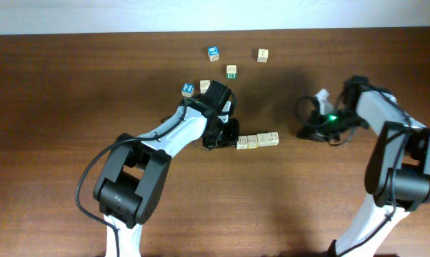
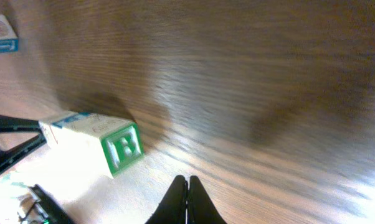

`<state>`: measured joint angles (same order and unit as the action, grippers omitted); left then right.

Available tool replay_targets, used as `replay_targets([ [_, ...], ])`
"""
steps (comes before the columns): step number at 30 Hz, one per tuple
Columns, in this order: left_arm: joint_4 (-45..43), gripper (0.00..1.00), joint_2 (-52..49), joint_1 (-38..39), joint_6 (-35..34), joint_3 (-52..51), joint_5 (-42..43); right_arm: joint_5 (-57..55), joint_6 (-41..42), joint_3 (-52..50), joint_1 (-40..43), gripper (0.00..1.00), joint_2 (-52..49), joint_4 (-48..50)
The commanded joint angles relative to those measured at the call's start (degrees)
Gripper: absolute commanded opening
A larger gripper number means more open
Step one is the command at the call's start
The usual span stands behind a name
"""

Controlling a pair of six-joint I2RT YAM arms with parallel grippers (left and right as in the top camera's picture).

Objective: Rotate 4 blocks

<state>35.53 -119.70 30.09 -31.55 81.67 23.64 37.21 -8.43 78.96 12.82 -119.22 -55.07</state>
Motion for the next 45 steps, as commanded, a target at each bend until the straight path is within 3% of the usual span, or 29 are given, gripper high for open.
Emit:
replay_targets([
  [1,-0.13,0.0,-0.5,0.11,-0.11,1.33,0.96,6.43,-7.52,-2.12,1.14,0.04,-0.44,-0.63],
  [5,-0.17,0.0,-0.5,0.11,-0.11,1.33,0.79,13.07,-9.38,-6.47,0.94,0.04,-0.44,4.55],
  [13,-0.37,0.0,-0.5,0.13,-0.11,1.33,0.79,11.61,-6.08,-6.82,-4.31,0.04,-0.44,11.19],
  [31,-0.39,0.0,-0.5,0.13,-0.11,1.33,0.79,10.25,-4.79,-8.31,-5.75,0.04,-1.18,8.98],
  [35,-0.39,0.0,-0.5,0.13,-0.11,1.33,0.81,17.11,-4.81,-8.28,-5.75,0.04,-1.16,8.96],
  [45,-0.57,0.0,-0.5,0.13,-0.11,1.33,0.79,19.17,-4.83,-8.24,-5.81,0.04,3.37,5.38],
])
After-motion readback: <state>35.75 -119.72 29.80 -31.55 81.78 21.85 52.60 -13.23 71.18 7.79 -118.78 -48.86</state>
